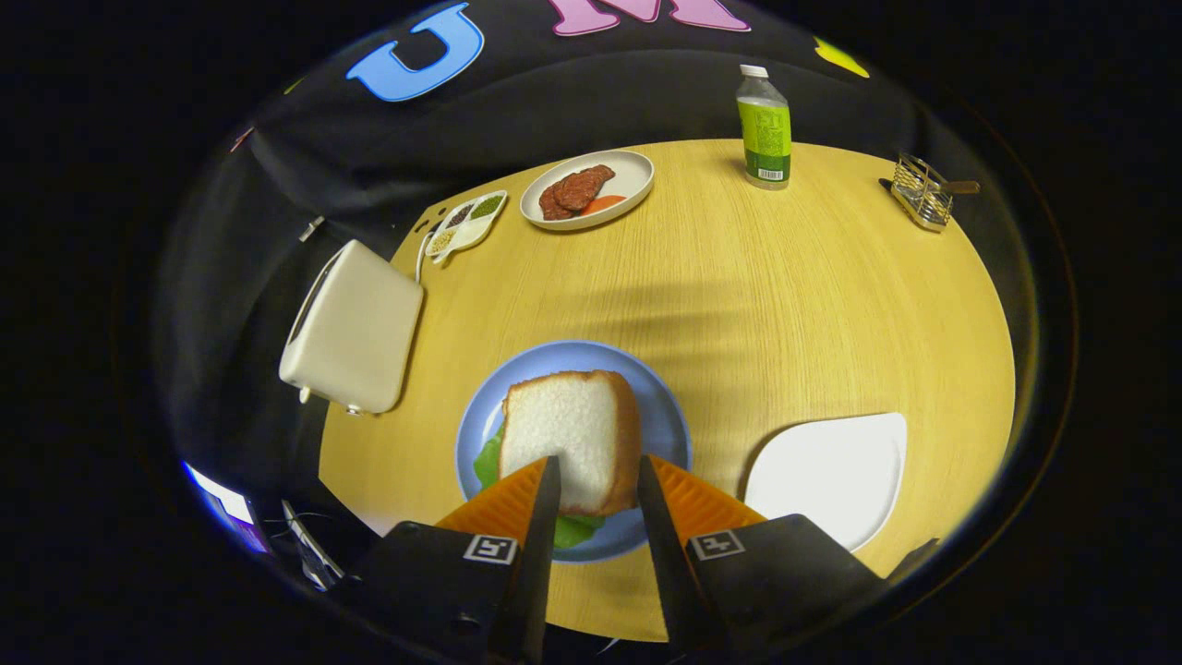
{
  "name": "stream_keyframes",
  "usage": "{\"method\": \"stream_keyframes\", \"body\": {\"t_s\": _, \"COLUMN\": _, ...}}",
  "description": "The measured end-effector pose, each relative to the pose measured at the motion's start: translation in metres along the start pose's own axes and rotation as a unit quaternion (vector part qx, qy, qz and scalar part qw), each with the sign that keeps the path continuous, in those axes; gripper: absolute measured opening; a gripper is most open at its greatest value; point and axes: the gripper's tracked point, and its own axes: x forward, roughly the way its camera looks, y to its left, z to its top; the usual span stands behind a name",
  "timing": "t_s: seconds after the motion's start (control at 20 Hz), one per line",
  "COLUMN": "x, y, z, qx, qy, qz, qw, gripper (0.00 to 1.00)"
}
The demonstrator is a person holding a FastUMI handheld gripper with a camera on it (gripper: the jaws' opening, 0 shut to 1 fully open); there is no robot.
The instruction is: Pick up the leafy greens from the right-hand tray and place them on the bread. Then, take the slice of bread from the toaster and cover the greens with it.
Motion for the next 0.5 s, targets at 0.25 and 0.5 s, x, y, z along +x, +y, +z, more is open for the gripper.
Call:
{"method": "stream_keyframes", "body": {"t_s": 0.25, "x": -0.013, "y": -0.004, "z": 0.008, "qx": -0.01, "qy": -0.026, "qz": -0.009, "qw": 1.0, "gripper": 0.75}}
{"method": "stream_keyframes", "body": {"t_s": 0.5, "x": -0.057, "y": -0.003, "z": 0.048, "qx": -0.061, "qy": -0.134, "qz": -0.042, "qw": 0.988, "gripper": 0.75}}
